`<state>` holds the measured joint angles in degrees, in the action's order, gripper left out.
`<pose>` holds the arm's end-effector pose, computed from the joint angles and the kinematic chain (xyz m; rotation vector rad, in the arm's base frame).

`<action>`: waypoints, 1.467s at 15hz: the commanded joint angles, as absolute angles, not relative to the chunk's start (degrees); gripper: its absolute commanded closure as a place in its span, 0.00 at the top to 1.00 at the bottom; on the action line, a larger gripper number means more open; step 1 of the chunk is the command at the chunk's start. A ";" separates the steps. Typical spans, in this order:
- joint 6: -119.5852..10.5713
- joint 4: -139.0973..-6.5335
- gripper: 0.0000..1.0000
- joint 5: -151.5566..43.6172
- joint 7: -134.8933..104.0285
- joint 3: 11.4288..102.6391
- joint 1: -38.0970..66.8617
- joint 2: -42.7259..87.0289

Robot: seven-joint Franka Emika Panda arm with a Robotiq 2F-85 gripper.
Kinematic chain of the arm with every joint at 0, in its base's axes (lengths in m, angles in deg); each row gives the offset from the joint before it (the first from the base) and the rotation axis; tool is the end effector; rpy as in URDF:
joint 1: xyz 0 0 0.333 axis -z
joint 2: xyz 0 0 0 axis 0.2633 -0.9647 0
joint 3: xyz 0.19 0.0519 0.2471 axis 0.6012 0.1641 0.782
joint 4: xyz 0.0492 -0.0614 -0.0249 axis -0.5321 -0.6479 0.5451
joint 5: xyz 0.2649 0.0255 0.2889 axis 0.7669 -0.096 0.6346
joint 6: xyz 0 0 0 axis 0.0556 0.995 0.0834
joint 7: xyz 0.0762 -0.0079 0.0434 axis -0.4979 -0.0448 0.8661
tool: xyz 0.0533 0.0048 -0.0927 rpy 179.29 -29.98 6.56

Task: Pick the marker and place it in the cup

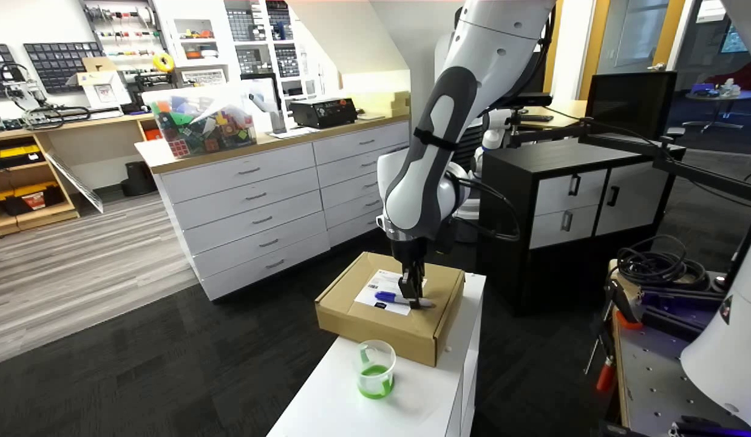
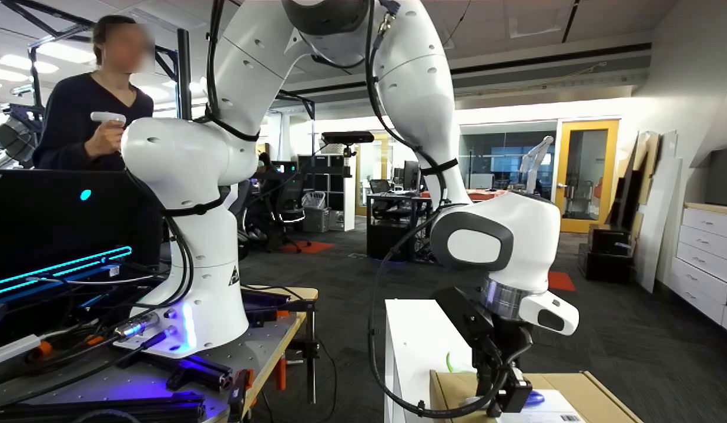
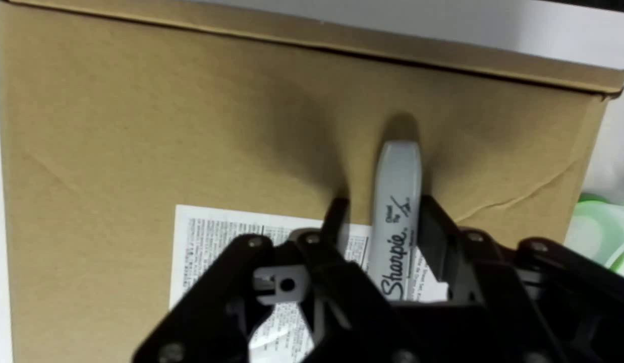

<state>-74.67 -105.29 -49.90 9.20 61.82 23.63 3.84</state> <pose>0.5324 -0.0706 0.1001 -3.0881 -0.3060 0.1238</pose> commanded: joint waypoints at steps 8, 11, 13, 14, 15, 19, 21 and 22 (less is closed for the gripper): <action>-74.46 -105.92 0.06 -50.75 5.99 61.84 23.58 5.66; -71.88 -106.46 0.06 -51.60 2.93 60.42 21.91 8.22; -69.72 -106.72 0.06 -52.58 1.15 59.49 20.78 10.69; -68.76 -106.69 0.06 -53.03 0.16 59.07 20.28 11.78; -67.29 -106.55 0.06 -53.54 -0.66 58.70 19.83 13.00; -59.49 -105.09 0.06 -56.85 -3.43 57.37 18.03 16.32; -53.86 -103.39 0.06 -59.13 -4.66 57.00 17.02 16.08; -51.52 -102.76 0.06 -60.15 -5.23 57.08 16.62 15.94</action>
